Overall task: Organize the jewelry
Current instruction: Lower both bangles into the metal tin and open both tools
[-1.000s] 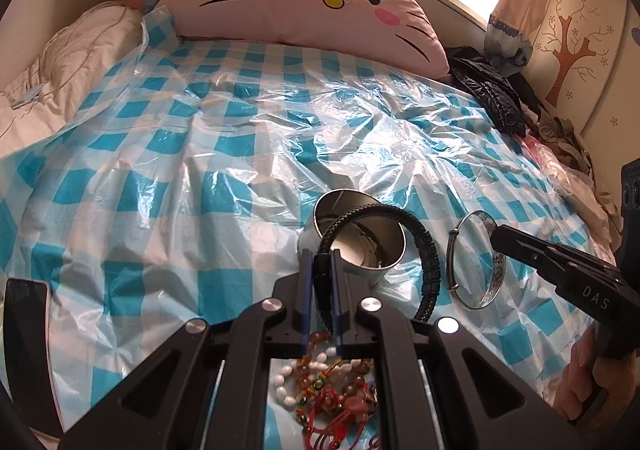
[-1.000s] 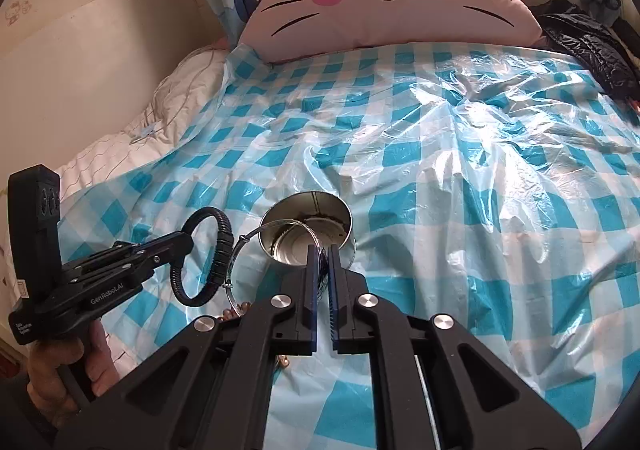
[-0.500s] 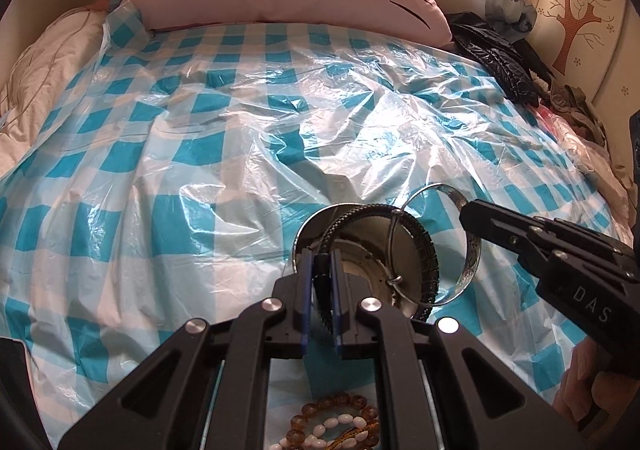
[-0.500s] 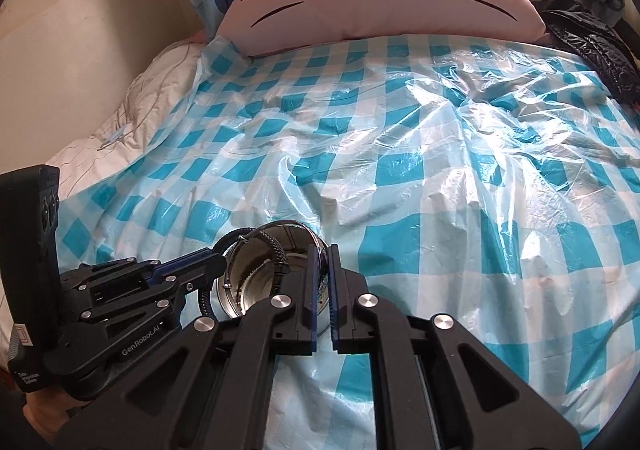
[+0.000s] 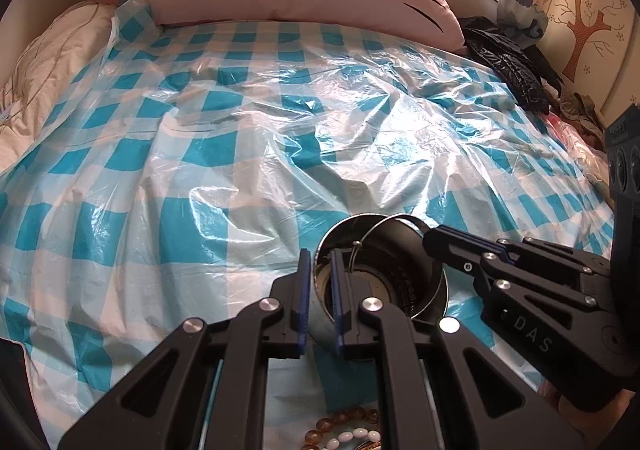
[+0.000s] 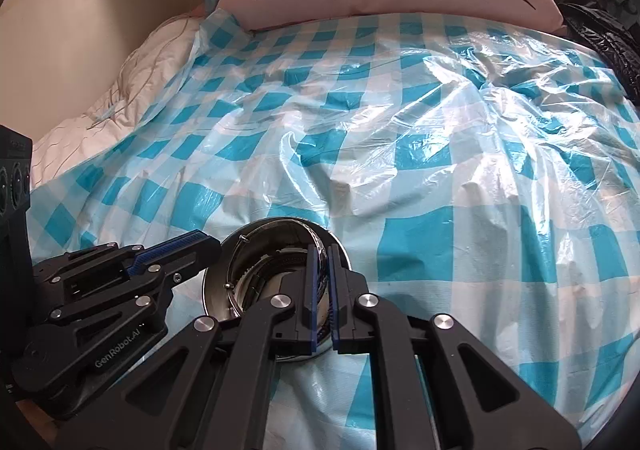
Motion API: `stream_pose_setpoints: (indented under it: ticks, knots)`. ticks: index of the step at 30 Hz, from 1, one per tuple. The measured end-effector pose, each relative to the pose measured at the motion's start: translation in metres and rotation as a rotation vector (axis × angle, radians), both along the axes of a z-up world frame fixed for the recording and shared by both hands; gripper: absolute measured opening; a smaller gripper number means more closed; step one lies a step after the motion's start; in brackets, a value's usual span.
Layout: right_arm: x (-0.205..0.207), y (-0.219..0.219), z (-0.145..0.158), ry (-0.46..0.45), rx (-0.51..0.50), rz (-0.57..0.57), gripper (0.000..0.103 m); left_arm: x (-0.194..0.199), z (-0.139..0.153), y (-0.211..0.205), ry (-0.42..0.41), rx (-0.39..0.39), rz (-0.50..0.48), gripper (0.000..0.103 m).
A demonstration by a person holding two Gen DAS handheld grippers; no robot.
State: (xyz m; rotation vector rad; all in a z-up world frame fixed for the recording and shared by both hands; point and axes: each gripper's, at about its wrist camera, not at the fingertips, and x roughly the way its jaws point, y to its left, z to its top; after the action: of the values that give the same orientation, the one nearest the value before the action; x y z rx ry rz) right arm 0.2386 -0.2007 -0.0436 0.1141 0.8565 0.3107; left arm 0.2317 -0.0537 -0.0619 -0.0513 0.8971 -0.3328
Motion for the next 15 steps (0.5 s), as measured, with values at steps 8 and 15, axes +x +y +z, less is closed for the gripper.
stream_pose_setpoints:
  ticks: [8,15]
  knots:
    - [-0.021,-0.018,0.014,-0.049,0.043,-0.061,0.028,-0.025,0.016,0.03,-0.017,-0.047,0.074,0.011]
    - [-0.066,-0.03,0.038,-0.097,0.087,-0.089,0.03,-0.058,0.022,0.026,-0.025,-0.016,0.064,0.027]
